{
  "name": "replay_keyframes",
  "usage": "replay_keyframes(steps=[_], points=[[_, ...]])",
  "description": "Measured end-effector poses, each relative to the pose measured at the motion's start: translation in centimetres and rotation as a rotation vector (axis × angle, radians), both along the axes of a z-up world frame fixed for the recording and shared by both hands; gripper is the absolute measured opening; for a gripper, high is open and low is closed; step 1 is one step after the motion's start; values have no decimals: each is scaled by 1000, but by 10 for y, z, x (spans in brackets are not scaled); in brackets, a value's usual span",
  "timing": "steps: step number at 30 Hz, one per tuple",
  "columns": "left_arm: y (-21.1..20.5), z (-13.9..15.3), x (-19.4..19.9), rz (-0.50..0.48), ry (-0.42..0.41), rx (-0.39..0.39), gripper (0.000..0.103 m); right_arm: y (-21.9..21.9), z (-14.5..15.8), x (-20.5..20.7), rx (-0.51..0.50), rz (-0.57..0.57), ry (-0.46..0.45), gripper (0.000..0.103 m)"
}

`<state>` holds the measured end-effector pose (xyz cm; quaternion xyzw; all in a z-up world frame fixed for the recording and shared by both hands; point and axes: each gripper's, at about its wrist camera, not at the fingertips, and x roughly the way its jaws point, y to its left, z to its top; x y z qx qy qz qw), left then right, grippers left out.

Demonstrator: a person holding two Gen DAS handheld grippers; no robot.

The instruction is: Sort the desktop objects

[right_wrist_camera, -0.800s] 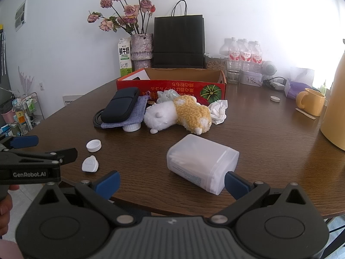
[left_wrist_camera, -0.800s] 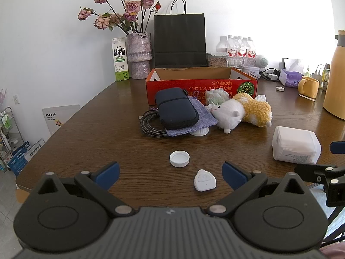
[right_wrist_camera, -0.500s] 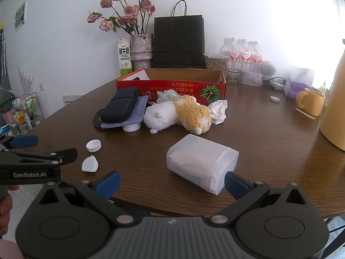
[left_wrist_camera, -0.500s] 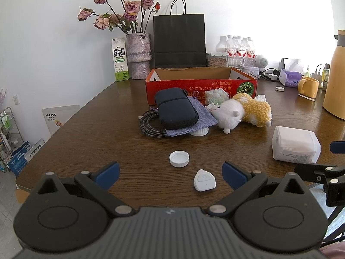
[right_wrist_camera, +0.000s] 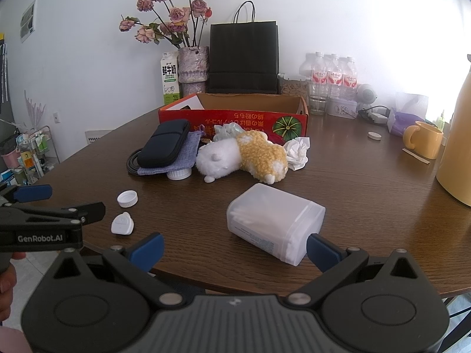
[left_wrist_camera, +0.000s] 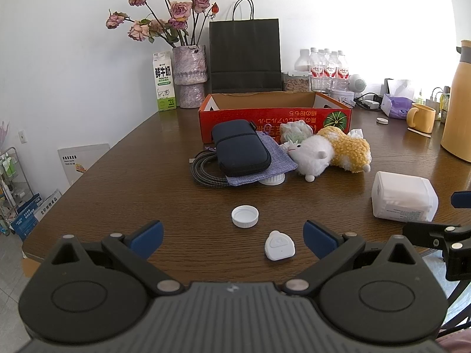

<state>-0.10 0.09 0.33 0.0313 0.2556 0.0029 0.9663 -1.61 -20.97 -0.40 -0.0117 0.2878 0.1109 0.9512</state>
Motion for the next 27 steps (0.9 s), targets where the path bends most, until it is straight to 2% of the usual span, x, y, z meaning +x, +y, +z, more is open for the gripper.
replay_keyframes(steps=[20, 27], points=[[1, 0, 0, -2, -1, 2, 103, 0, 1, -1, 0, -1, -2, 103], [-1, -7, 9, -30, 27, 10, 103, -6, 3, 4, -9, -10, 6, 103]])
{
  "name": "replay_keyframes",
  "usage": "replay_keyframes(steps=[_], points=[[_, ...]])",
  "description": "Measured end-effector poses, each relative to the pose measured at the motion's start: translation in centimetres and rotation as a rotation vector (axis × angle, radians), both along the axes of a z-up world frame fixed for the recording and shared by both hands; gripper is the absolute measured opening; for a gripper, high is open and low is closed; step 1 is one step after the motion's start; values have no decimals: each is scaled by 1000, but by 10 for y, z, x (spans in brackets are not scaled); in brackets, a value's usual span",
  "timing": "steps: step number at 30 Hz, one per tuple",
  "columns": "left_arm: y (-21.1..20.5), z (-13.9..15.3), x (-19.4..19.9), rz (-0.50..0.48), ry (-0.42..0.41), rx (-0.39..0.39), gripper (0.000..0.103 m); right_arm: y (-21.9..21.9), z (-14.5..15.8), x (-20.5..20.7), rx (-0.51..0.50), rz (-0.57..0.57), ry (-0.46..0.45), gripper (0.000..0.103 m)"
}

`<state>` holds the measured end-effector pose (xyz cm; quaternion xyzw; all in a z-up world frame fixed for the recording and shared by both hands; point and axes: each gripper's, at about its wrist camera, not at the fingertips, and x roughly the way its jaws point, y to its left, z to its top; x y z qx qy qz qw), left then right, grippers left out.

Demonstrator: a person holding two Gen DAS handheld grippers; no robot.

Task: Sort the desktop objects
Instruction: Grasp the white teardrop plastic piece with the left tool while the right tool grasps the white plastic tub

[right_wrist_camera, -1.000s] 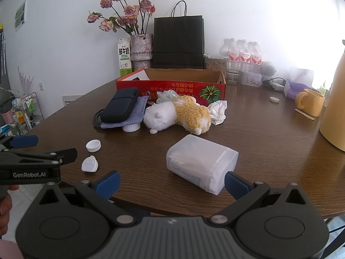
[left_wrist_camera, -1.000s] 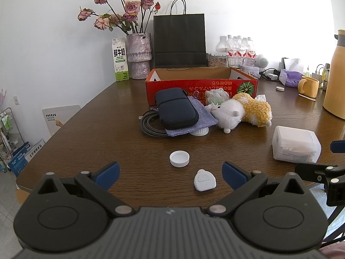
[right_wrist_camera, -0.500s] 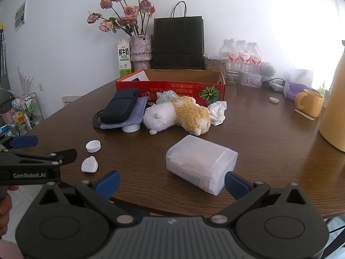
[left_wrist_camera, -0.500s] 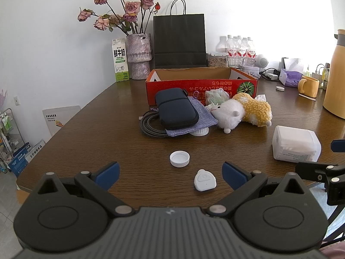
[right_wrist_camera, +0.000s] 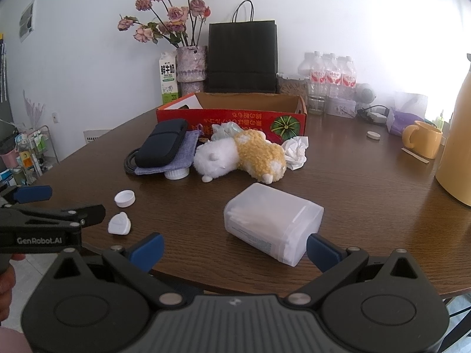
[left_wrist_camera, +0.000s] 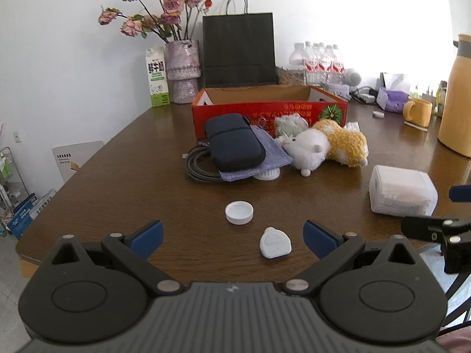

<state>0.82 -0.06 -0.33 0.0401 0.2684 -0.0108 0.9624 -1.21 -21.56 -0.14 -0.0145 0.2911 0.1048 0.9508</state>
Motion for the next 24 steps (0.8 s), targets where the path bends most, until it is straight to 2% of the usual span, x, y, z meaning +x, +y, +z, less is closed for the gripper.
replay_keyframes(steps=[8, 11, 13, 17, 19, 20, 24], points=[[-10, -24, 20, -15, 60, 26, 102, -8, -28, 28, -8, -50, 60, 103], [-13, -28, 24, -22, 59, 34, 96, -9, -34, 35, -6, -63, 60, 103], [-14, -30, 25, -32, 64, 35, 84, -10, -37, 39, -3, -69, 57, 103], [-14, -32, 26, -48, 59, 24, 71, -8, -42, 47, -7, -74, 61, 103], [-14, -32, 27, -57, 53, 14, 57, -6, -44, 51, -17, -78, 59, 103], [-14, -32, 27, -62, 51, 8, 54, -5, -45, 53, -21, -80, 57, 103], [-15, -32, 28, -75, 45, 0, 31, -1, -47, 60, -31, -87, 47, 103]])
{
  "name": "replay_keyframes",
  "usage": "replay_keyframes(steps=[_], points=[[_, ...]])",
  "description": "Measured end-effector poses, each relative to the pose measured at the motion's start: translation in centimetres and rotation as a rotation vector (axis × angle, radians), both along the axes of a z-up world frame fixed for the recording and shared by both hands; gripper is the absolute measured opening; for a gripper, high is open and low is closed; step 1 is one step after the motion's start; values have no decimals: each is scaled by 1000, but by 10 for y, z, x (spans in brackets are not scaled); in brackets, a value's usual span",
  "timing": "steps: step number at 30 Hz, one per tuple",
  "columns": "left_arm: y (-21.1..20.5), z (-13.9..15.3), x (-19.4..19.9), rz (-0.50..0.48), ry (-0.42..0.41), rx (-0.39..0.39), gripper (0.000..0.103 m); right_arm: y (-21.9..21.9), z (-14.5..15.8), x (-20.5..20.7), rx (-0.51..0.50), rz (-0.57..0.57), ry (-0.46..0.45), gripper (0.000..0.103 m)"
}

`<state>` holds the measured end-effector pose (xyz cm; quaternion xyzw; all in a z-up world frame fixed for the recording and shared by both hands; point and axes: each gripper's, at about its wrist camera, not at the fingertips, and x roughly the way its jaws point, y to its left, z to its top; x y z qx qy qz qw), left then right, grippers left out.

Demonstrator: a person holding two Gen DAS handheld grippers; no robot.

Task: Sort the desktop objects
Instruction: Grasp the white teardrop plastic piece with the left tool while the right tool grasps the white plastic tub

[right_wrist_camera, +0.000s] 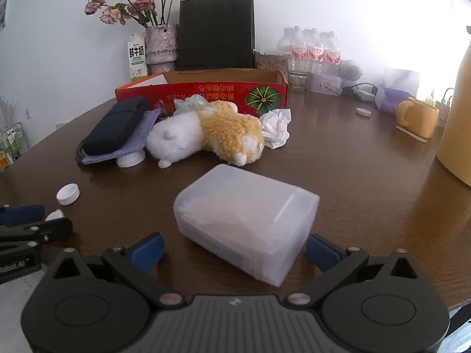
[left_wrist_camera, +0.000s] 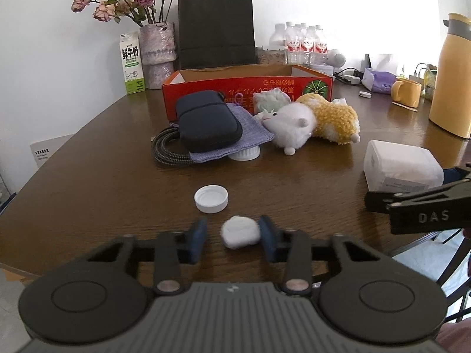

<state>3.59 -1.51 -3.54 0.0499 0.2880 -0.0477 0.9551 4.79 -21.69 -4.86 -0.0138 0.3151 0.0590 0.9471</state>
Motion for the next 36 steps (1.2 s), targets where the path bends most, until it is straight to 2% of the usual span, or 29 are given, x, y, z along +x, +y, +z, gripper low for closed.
replay_keyframes(steps=[1, 13, 16, 20, 36], points=[[0, 0, 0, -3, 0, -4, 28, 1, 0, 2, -2, -3, -2, 103], [6, -1, 14, 7, -6, -19, 27, 7, -1, 14, -44, -27, -34, 103], [6, -1, 17, 5, -7, -19, 27, 8, 0, 16, -55, -21, -46, 94], [7, 0, 20, 2, -8, -18, 27, 10, 2, 17, -62, -2, -52, 90], [6, 28, 38, -10, -76, -26, 27, 13, 25, 18, -46, 56, -129, 82]])
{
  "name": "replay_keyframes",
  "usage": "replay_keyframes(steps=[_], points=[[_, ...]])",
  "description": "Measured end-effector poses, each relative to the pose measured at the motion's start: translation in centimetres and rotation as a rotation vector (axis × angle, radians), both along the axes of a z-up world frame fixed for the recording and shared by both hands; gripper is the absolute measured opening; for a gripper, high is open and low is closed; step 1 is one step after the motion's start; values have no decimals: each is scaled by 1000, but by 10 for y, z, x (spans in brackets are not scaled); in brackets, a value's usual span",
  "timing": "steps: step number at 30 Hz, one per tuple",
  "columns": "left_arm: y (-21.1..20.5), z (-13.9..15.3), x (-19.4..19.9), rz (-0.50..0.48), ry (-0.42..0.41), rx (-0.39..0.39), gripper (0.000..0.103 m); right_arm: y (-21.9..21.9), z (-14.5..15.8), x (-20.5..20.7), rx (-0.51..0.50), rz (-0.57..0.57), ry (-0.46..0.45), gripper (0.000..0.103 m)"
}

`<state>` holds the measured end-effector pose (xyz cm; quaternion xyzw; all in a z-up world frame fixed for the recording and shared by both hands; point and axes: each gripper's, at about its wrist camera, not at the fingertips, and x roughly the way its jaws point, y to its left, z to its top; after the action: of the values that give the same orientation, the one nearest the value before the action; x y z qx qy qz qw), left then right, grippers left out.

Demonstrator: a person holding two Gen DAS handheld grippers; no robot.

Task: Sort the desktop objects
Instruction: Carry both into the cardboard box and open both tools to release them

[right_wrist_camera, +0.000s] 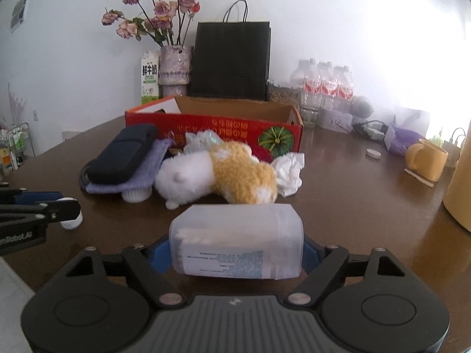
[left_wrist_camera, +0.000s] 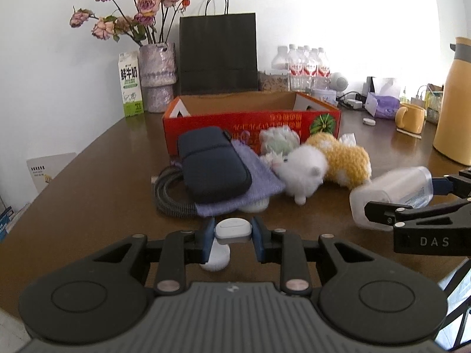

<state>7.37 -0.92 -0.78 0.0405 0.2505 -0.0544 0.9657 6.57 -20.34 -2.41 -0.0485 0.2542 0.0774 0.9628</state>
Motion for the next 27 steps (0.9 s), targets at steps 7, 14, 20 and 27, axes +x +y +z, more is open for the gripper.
replay_keyframes(steps=[7, 14, 20, 27], points=[[-1, 24, 22, -15, -41, -7, 27, 3, 22, 12, 13, 29, -50, 81], [-2, 53, 53, -26, -76, -11, 28, 2, 54, 37, 29, 55, -109, 82], [-4, 83, 101, -24, -109, -7, 28, 1, 87, 84, 30, 66, -164, 82], [-7, 112, 180, 6, -99, -2, 28, 3, 117, 169, 55, 84, -145, 82]])
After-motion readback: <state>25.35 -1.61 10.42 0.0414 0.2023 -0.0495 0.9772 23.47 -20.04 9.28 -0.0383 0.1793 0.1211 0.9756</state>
